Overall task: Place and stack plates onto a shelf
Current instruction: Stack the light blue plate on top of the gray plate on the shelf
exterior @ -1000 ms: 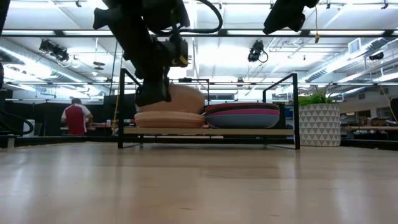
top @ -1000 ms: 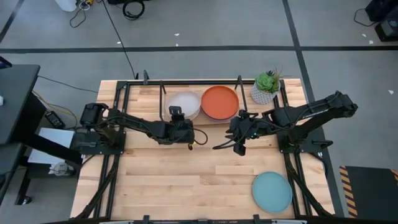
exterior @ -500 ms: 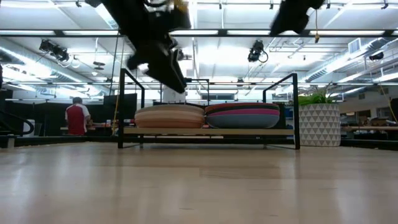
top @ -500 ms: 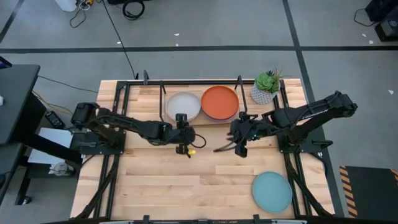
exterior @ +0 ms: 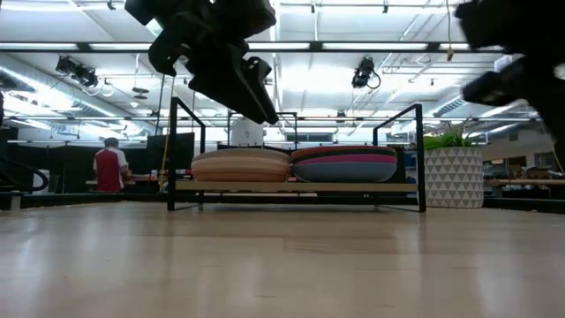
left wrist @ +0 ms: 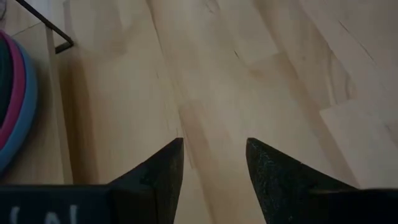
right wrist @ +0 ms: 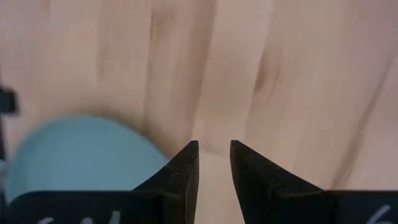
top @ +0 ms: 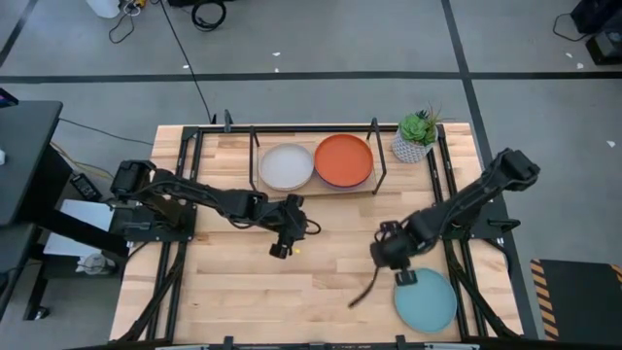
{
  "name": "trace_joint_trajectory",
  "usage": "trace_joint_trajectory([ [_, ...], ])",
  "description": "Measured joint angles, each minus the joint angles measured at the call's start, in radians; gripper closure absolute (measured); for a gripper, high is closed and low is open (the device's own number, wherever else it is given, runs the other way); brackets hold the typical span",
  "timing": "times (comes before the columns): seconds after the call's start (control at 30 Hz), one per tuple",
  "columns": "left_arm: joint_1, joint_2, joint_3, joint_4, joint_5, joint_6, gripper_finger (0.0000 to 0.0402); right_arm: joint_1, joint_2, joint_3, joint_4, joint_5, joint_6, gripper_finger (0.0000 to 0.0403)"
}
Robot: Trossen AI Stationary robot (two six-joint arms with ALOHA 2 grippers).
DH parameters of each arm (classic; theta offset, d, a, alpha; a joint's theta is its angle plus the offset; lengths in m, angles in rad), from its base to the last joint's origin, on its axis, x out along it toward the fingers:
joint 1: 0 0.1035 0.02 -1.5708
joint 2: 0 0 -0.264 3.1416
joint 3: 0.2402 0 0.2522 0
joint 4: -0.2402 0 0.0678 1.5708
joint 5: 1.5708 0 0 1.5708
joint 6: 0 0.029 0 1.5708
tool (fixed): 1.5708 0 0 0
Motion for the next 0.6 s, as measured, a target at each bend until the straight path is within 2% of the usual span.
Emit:
trace_joint_trajectory([
  [0.23,0.0,0.0,0.0,-0.008,-0.012,0.0,0.0221,0.109,0.127,0.0,-0.032,0.061,0.082,0.0302],
  [0.43,0.0,0.0,0.0,-0.055,-0.014,0.0,0.0221,0.15,0.183,0.0,-0.047,-0.019,0.152,0.0297],
  [0.6,0.0,-0.001,0.0,-0.072,-0.014,0.0,0.0221,0.181,0.18,0.0,-0.058,-0.027,0.155,0.0297],
])
